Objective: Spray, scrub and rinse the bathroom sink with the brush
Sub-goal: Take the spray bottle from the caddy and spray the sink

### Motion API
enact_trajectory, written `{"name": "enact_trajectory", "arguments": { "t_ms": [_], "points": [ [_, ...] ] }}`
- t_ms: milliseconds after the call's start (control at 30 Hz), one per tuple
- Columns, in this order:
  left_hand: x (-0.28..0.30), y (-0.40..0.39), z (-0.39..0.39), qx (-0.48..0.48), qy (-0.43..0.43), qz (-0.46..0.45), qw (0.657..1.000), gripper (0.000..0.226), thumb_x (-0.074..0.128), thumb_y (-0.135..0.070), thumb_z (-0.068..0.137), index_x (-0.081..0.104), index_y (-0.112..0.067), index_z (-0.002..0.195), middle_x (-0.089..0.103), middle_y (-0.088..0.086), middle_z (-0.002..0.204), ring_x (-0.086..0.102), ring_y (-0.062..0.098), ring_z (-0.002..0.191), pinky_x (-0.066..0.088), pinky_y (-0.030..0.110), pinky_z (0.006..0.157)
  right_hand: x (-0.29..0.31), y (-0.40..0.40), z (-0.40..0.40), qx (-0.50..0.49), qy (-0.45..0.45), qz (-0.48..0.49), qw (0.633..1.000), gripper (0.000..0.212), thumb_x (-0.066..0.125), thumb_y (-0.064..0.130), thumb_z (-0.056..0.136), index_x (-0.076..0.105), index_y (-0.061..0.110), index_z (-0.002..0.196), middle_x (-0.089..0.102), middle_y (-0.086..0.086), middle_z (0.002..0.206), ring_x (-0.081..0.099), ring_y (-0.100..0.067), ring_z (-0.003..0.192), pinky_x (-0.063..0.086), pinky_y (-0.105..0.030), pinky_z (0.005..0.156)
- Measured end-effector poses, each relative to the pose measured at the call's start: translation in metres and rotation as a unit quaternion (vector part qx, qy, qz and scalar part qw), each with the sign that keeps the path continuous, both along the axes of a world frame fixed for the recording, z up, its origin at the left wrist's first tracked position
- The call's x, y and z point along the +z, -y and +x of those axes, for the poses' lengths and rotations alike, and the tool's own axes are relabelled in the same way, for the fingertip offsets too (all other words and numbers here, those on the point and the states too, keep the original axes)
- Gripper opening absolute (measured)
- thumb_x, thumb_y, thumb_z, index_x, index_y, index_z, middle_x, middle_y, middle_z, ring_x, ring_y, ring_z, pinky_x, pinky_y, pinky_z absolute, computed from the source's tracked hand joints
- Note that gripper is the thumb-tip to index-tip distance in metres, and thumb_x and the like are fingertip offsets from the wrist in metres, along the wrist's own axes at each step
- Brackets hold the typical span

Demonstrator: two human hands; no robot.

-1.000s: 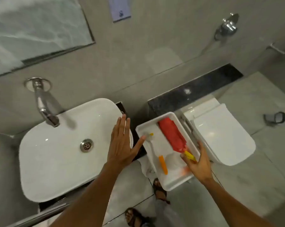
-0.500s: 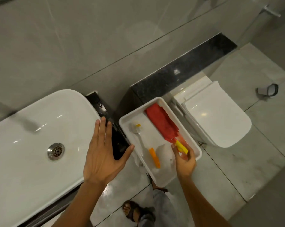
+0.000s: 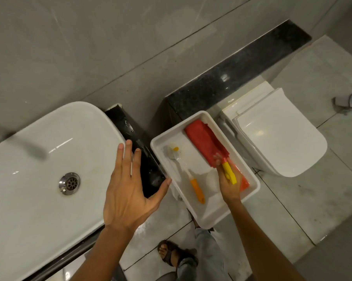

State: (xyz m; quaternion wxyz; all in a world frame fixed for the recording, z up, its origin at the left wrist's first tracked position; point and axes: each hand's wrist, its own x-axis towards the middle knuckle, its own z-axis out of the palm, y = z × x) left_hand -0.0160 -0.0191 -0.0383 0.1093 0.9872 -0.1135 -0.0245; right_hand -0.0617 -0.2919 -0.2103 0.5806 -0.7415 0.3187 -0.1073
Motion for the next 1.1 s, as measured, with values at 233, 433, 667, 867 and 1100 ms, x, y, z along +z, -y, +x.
{"name": "enact_trajectory", "arguments": {
  "t_ms": [233, 433, 667, 867, 1100],
  "points": [
    [0.005, -0.004, 0.001, -0.019, -0.016, -0.062, 0.998, 0.096, 0.049, -0.075, 0.101, 0.024, -0.014, 0.171, -0.003, 0.002, 0.183, -0.003, 0.023, 0.17, 0.022, 0.053, 0.135, 0.081, -0.018, 0.01, 0.048, 0.007, 0.032, 0.998, 0.015, 0.061, 0.04, 0.103, 0.065, 0.048, 0.116, 0.071, 0.024, 0.111, 0.067, 0.013, 0.1, 0.058, -0.013, 0.083],
    [0.033, -0.03, 0.002, 0.055, 0.053, -0.156, 0.985, 0.084, 0.054, -0.057, 0.106, 0.026, -0.012, 0.17, 0.007, 0.005, 0.183, 0.006, 0.027, 0.17, 0.024, 0.06, 0.133, 0.203, -0.053, 0.03, 0.146, 0.067, 0.098, 0.982, 0.059, 0.058, 0.068, 0.091, 0.069, 0.021, 0.125, 0.078, 0.002, 0.118, 0.077, -0.005, 0.105, 0.059, -0.012, 0.079],
    [0.039, -0.158, -0.018, 0.222, 0.075, -0.144, 0.961, 0.075, 0.047, -0.061, 0.105, 0.045, -0.01, 0.16, 0.031, 0.008, 0.177, 0.029, 0.029, 0.164, 0.025, 0.043, 0.131, 0.286, -0.15, 0.018, 0.266, 0.025, 0.143, 0.953, 0.054, 0.046, 0.057, 0.103, 0.074, 0.017, 0.081, 0.08, 0.002, 0.091, 0.076, -0.008, 0.092, 0.051, -0.01, 0.081],
    [0.021, -0.283, -0.064, 0.334, 0.063, -0.117, 0.933, 0.082, 0.036, -0.071, 0.105, 0.055, -0.006, 0.152, 0.048, 0.016, 0.166, 0.041, 0.039, 0.155, 0.031, 0.055, 0.128, 0.298, -0.243, -0.012, 0.283, -0.137, 0.285, 0.906, 0.064, 0.057, 0.049, 0.101, 0.067, -0.013, 0.087, 0.078, -0.022, 0.093, 0.077, -0.042, 0.095, 0.065, -0.051, 0.079],
    [0.004, -0.32, -0.067, 0.368, 0.049, -0.167, 0.914, 0.086, 0.039, -0.073, 0.101, 0.042, -0.011, 0.162, 0.036, 0.01, 0.174, 0.026, 0.031, 0.165, 0.025, 0.053, 0.133, 0.286, -0.319, -0.045, 0.344, -0.151, 0.145, 0.916, 0.062, 0.049, 0.065, 0.099, 0.069, 0.012, 0.075, 0.075, -0.012, 0.073, 0.075, -0.031, 0.079, 0.062, -0.048, 0.087]
  ]
}}
